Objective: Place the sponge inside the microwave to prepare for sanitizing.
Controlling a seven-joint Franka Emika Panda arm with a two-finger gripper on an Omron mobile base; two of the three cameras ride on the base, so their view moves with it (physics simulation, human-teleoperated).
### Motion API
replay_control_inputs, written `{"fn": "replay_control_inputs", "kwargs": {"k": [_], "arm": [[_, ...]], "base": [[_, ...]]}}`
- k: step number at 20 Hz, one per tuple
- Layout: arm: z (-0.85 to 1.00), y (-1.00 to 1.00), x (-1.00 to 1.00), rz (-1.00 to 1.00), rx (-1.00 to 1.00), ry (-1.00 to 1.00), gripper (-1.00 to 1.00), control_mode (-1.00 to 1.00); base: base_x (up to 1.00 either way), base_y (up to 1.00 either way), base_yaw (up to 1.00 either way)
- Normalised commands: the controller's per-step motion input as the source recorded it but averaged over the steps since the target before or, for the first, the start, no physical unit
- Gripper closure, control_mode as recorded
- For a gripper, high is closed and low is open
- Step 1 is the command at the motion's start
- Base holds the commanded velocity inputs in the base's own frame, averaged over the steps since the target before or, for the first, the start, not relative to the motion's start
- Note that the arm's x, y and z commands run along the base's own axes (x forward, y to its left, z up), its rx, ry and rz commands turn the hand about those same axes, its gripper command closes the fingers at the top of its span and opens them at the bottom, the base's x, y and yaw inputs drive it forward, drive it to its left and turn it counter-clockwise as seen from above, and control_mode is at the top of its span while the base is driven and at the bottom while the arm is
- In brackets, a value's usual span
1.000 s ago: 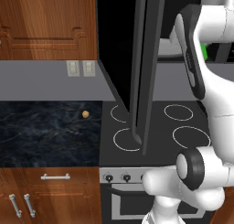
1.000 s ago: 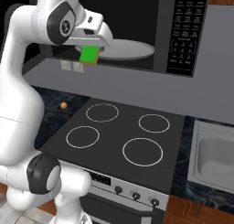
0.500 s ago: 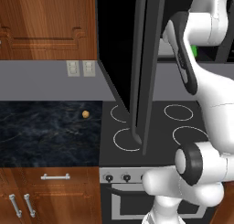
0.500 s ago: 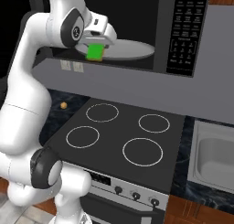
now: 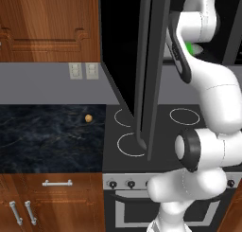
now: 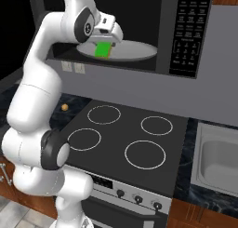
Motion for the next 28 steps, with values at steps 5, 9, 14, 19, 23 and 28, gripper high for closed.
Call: {"fn": "replay_control_inputs", "kwargs": {"k": [5, 9, 14, 19, 23, 28], "arm": [[0.03, 0.00, 0.48, 0.00, 0.00, 0.05, 1.00, -1.00], [0.00, 0.00, 0.34, 0.00, 0.00, 0.00, 1.00, -1.00], [-0.06, 0.00, 0.30, 0.00, 0.00, 0.00, 1.00, -1.00], [-0.29, 0.00, 0.21, 0.00, 0.00, 0.00, 1.00, -1.00], [-0.41, 0.00, 0.18, 0.00, 0.00, 0.00, 1.00, -1.00], [-0.29, 0.00, 0.23, 0.00, 0.00, 0.00, 1.00, -1.00]], "base": [[0.00, 0.00, 0.00], [0.00, 0.00, 0.00], [0.00, 0.00, 0.00], [0.00, 0.00, 0.00], [0.00, 0.00, 0.00], [0.00, 0.00, 0.00]]}}
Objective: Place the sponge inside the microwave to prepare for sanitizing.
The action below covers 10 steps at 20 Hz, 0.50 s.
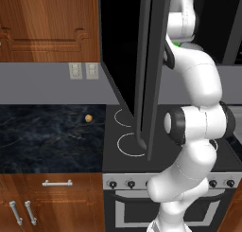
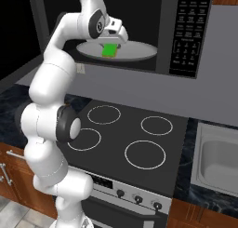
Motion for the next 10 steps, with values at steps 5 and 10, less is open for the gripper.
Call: {"fn": "replay_control_inputs", "kwargs": {"k": [5, 10], "arm": [[-0.05, 0.00, 0.24, 0.00, 0.00, 0.00, 1.00, -1.00], [0.00, 0.00, 0.26, 0.00, 0.00, 0.00, 1.00, -1.00]], "base": [[0.00, 0.00, 0.00], [0.00, 0.00, 0.00]]}}
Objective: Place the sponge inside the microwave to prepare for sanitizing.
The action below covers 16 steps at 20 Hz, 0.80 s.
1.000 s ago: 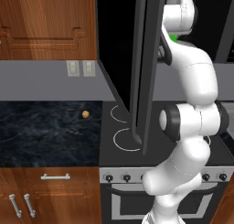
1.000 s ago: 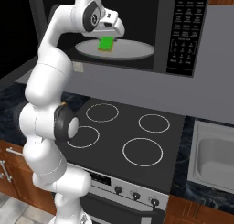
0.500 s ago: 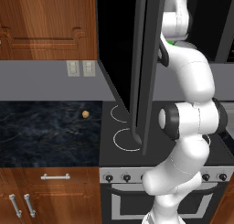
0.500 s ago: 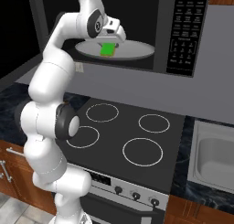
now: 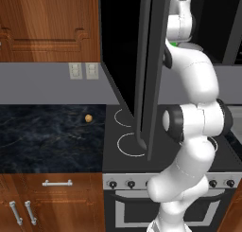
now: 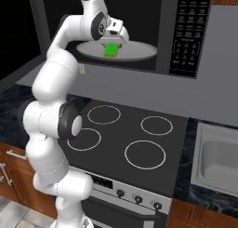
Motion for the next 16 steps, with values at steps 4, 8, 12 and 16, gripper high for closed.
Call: {"fn": "replay_control_inputs", "kwargs": {"k": [4, 8, 12, 16], "arm": [[0.00, 0.00, 0.21, 0.00, 0.00, 0.00, 1.00, -1.00], [0.00, 0.00, 0.04, 0.00, 0.00, 0.00, 1.00, -1.00], [-0.02, 0.00, 0.00, 0.00, 0.00, 0.00, 1.00, -1.00], [-0.09, 0.00, 0.00, 0.00, 0.00, 0.00, -1.00, -1.00]], "base": [[0.00, 0.00, 0.00], [0.00, 0.00, 0.00], [0.00, 0.00, 0.00], [0.00, 0.00, 0.00]]}}
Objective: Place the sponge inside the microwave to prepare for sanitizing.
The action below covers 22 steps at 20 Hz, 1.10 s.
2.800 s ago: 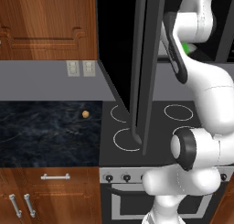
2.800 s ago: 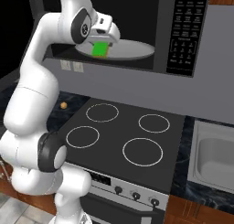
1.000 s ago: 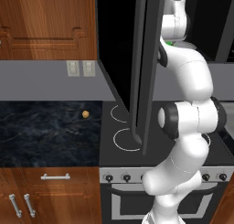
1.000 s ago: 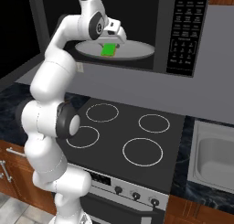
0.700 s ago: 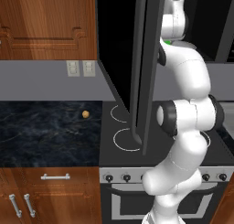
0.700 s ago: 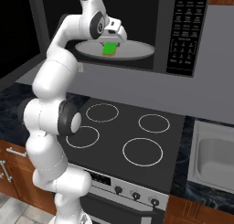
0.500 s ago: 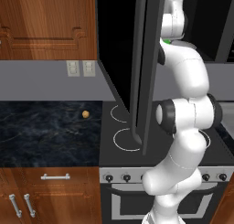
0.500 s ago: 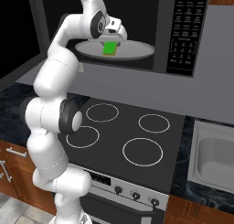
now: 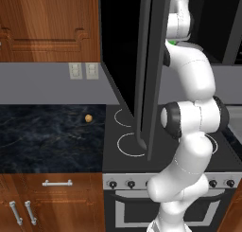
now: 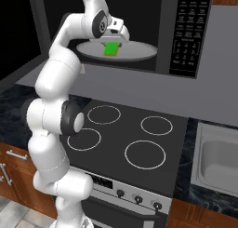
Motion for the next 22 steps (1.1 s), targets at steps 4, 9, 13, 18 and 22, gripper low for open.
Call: {"fn": "replay_control_inputs", "kwargs": {"k": [4, 9, 13, 18, 22], "arm": [[-0.03, 0.00, 0.00, 0.00, 0.00, 0.00, -1.00, -1.00], [0.00, 0.00, 0.00, 0.00, 0.00, -0.02, -1.00, -1.00], [0.00, 0.00, 0.00, 0.00, 0.00, -0.05, -1.00, -1.00], [0.00, 0.00, 0.00, 0.00, 0.00, -0.06, -1.00, -1.00], [0.00, 0.00, 0.00, 0.00, 0.00, -0.08, -1.00, -1.00]], "base": [[0.00, 0.00, 0.00], [0.00, 0.00, 0.00], [0.00, 0.00, 0.00], [0.00, 0.00, 0.00], [0.00, 0.00, 0.00]]}}
